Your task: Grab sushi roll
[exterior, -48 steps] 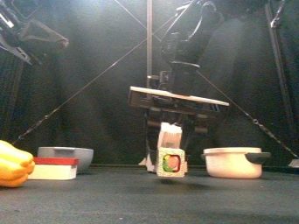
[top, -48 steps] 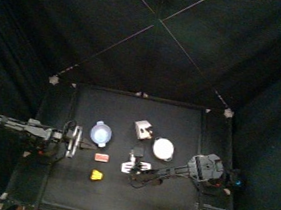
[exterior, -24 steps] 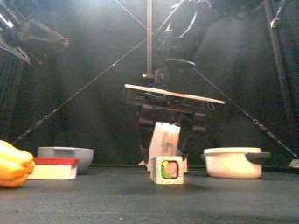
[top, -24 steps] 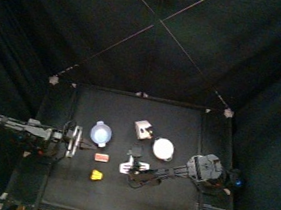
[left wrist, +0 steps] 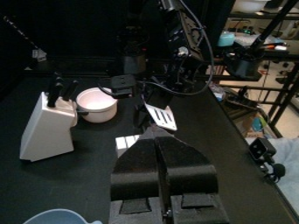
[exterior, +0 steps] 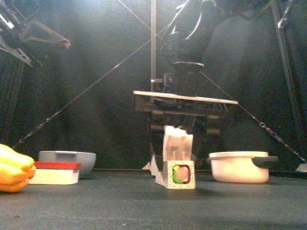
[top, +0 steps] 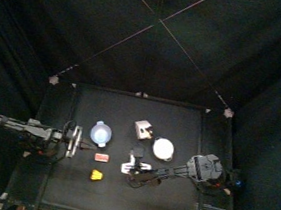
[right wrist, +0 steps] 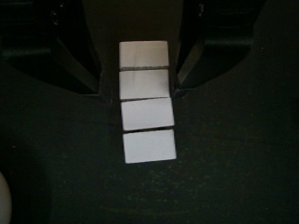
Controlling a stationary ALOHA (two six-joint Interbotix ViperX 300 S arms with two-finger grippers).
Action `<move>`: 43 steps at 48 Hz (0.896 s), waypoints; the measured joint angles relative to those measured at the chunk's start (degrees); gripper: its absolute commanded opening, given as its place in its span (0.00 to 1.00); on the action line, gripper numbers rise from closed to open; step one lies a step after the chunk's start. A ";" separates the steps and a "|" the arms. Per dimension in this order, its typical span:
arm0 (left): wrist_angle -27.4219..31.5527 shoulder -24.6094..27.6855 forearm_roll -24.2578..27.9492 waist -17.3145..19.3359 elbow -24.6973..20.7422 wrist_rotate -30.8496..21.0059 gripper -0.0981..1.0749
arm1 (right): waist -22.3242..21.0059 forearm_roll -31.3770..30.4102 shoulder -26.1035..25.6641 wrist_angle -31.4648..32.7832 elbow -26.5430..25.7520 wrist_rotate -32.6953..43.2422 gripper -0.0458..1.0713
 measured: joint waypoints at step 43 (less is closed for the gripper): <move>0.00 0.00 0.00 0.00 0.09 0.00 0.06 | 0.70 2.37 1.05 -0.44 -1.76 0.00 0.82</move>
